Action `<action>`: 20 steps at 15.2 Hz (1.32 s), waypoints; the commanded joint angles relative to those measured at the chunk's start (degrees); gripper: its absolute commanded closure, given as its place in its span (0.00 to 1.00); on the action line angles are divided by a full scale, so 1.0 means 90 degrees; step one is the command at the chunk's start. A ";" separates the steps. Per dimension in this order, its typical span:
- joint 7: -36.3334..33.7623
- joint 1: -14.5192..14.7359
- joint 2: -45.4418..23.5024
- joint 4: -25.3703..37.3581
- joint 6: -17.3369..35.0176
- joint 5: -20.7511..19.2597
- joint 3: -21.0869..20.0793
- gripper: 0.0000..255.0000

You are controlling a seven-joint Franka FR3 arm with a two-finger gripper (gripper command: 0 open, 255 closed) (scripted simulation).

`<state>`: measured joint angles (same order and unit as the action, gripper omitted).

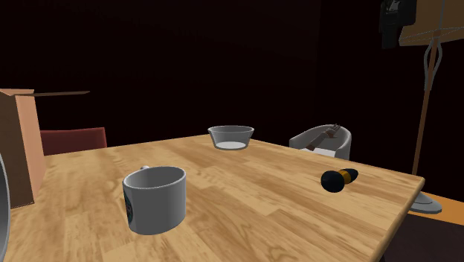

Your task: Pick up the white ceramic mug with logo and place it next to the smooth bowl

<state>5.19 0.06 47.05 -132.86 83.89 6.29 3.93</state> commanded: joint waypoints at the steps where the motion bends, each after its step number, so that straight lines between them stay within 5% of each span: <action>1: 0.0000 0.0000 0.0000 0.0000 0.0000 0.0000 0.0000 0.00; 11: -0.0953 0.0262 -0.1772 0.0349 0.1458 0.0337 -0.1074 0.00; 20: -0.1920 0.0400 -0.3793 0.1383 0.2406 0.0088 -0.1878 0.00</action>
<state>-10.97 3.49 15.01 -121.52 104.61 7.51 -12.19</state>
